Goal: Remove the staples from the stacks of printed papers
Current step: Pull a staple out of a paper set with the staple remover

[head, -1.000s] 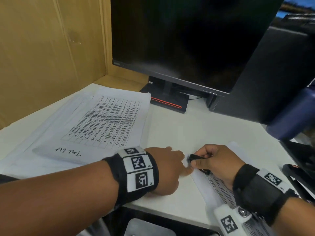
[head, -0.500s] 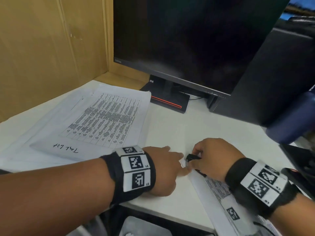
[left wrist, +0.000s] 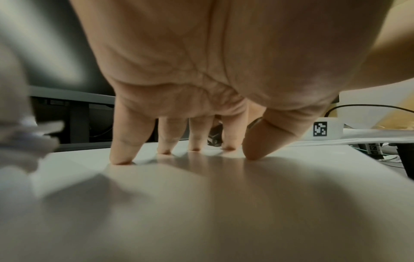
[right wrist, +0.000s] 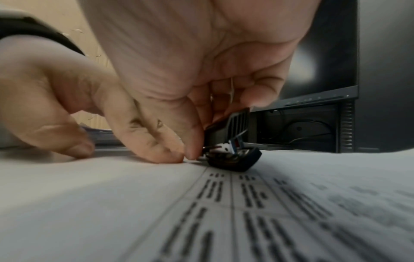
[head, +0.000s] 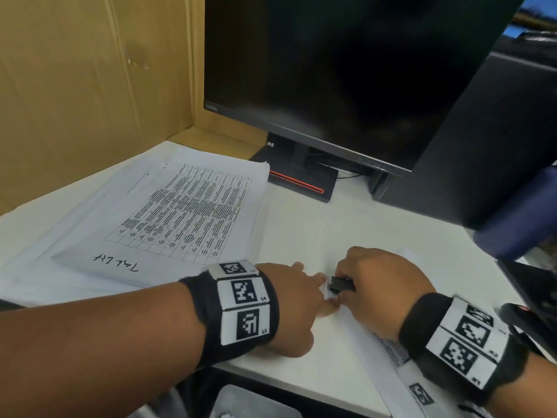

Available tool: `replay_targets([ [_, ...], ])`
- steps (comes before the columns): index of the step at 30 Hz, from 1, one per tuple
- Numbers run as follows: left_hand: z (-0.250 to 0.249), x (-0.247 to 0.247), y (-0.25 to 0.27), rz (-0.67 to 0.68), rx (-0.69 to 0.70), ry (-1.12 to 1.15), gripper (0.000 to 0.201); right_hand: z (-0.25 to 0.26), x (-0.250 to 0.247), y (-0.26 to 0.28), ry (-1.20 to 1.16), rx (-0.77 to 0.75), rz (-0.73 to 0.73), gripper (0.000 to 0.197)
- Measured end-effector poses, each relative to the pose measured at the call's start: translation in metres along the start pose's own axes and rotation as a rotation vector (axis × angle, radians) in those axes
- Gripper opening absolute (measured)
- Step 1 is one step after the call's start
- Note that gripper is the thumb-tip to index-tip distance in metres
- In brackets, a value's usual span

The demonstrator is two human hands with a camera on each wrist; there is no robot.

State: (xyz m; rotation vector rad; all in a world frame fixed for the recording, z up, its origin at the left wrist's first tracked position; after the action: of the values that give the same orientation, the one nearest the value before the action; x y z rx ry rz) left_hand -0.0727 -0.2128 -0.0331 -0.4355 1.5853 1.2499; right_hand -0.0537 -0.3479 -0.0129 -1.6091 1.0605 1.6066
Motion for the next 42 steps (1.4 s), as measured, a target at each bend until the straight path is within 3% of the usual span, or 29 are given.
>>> replay_targets([
  [6, -0.002, 0.001, 0.003, -0.022, -0.011, -0.026, 0.085, -0.012, 0.001, -0.005, -0.137, 0.063, 0.022, 0.013],
  [14, 0.001, -0.001, 0.004, -0.01, -0.035, -0.101, 0.084, -0.013, 0.001, -0.008, -0.124, 0.052, 0.059, 0.012],
  [19, -0.01, -0.021, 0.004, 0.017, -0.094, -0.257, 0.062, -0.011, 0.006, -0.008, -0.158, 0.061, 0.047, 0.007],
  [22, -0.013, -0.026, 0.002, 0.065, -0.109, -0.266, 0.061, -0.012, 0.006, -0.006, -0.217, 0.067, 0.04, 0.008],
  [27, -0.005, -0.02, 0.003, 0.053, -0.097, -0.233, 0.062, -0.009, 0.007, -0.005, -0.235, 0.052, 0.012, 0.003],
  [30, -0.003, -0.012, 0.003, 0.019, -0.039, -0.272, 0.079, -0.007, 0.007, -0.008, -0.178, 0.044, 0.028, 0.008],
  [37, -0.003, -0.007, 0.002, -0.005, -0.048, -0.298, 0.088, -0.011, 0.006, -0.008, -0.359, 0.181, 0.053, 0.014],
  [42, -0.003, -0.01, 0.004, 0.023, -0.084, -0.252, 0.077, -0.014, 0.007, -0.01, -0.482, 0.255, 0.071, 0.022],
])
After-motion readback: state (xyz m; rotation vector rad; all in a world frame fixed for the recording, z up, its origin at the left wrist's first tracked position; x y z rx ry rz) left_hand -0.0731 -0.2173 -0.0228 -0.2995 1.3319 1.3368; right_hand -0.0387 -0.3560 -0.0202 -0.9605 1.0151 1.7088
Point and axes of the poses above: each hand's wrist, its own y-axis away from the middle knuckle, its own x-axis out of the palm, z = x × y, the point moved 4 cm from there along -y, towards the middle knuckle, and after that the axes turned 13 degrees about -x, right-handed, at the moved point
